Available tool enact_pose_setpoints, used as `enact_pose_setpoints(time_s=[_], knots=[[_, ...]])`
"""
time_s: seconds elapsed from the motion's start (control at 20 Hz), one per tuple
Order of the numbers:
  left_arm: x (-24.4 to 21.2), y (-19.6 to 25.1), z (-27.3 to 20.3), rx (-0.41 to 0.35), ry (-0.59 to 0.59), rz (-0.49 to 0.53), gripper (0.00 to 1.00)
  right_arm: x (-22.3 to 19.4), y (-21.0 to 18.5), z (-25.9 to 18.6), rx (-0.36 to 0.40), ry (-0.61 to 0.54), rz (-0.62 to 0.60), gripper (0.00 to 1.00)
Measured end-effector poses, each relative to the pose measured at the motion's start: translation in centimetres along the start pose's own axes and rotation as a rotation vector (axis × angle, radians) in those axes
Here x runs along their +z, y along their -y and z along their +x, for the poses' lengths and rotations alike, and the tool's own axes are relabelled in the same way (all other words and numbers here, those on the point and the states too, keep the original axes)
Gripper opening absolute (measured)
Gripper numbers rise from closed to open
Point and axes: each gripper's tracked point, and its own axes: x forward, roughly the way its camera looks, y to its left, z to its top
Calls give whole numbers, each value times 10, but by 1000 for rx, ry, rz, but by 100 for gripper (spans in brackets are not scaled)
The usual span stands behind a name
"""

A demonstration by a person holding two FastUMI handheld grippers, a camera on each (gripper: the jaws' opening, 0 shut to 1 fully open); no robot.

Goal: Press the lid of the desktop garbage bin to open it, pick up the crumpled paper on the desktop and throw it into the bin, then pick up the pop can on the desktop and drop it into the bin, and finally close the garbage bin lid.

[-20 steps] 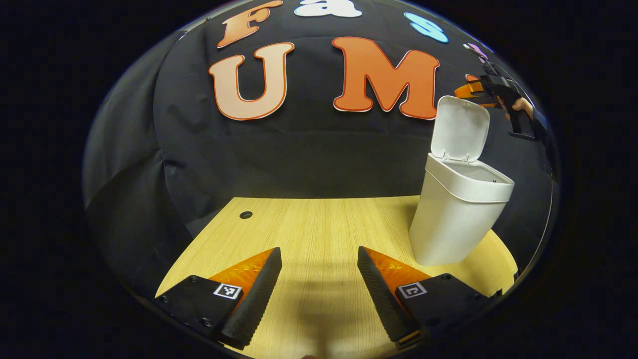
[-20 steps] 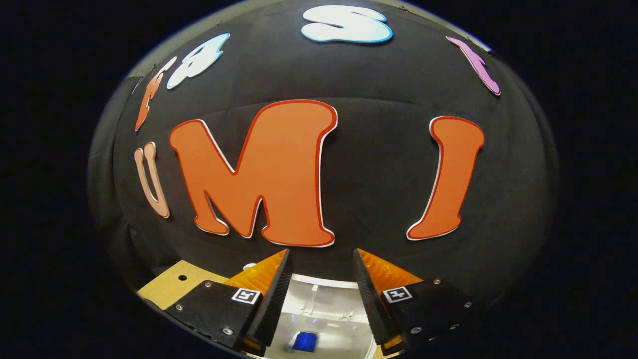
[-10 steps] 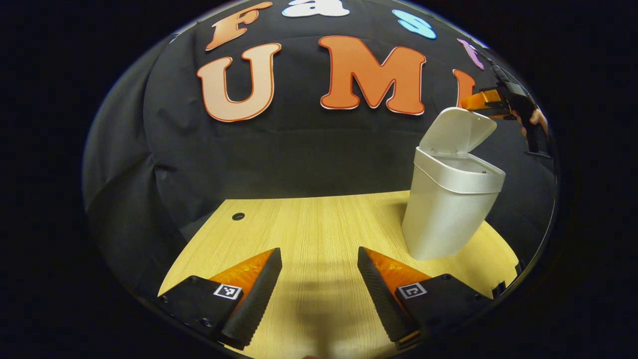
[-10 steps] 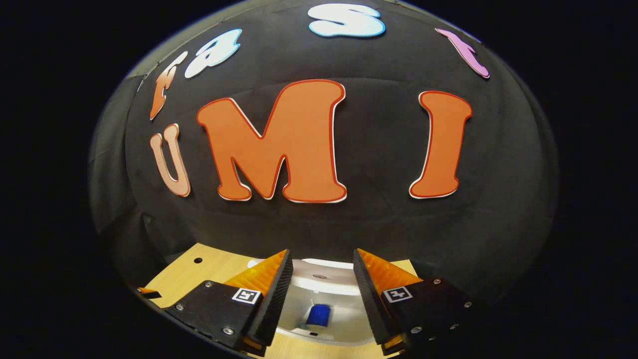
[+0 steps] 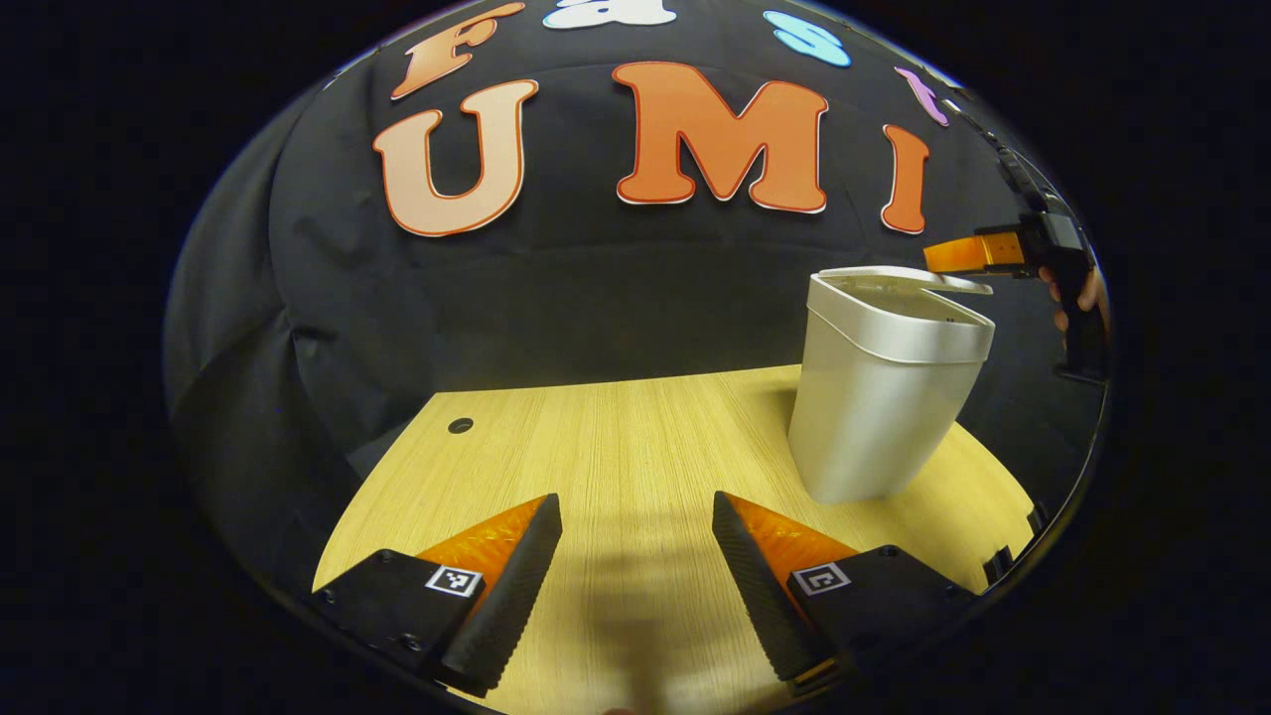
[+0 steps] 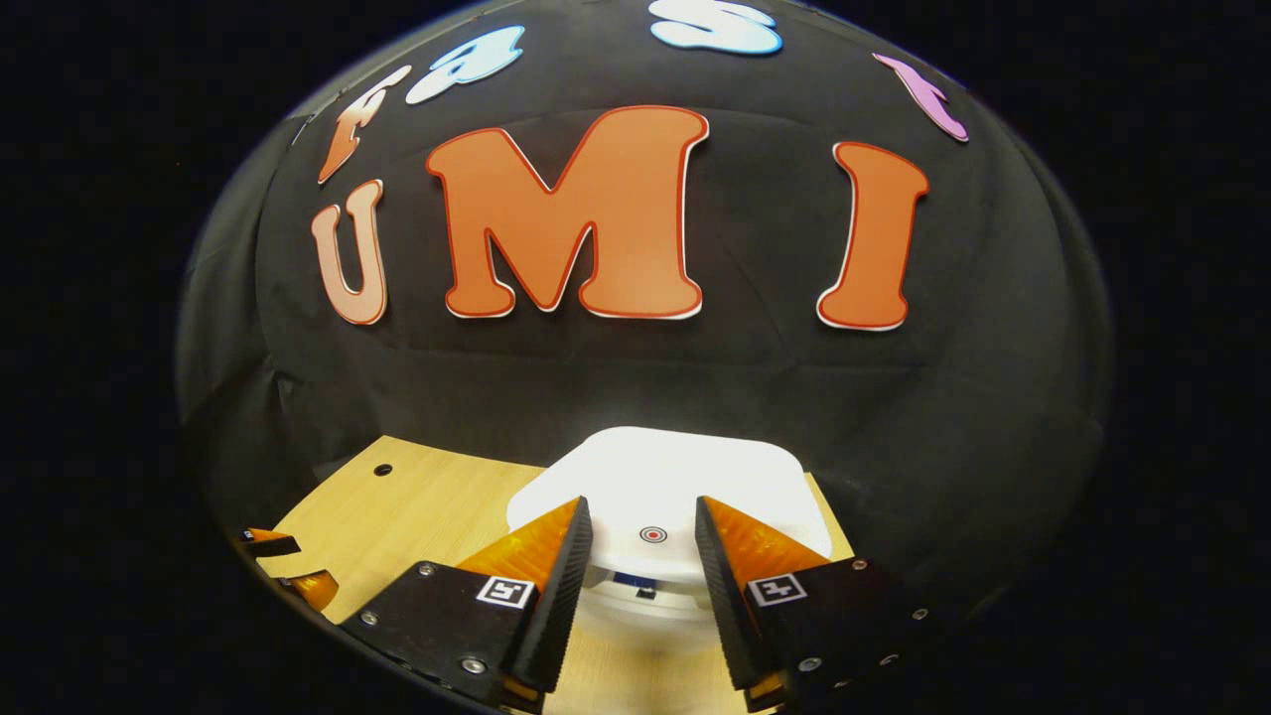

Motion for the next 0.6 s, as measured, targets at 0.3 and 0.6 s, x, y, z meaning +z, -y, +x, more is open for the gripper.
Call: enact_pose_setpoints(time_s=[0.3, 0.6], knots=[[-10, 2, 0, -7, -29, 24, 98, -28, 9, -6, -64, -7, 24, 23], [-12, 8, -1, -29, -34, 59, 98, -42, 6, -13, -103, -1, -47, 10]])
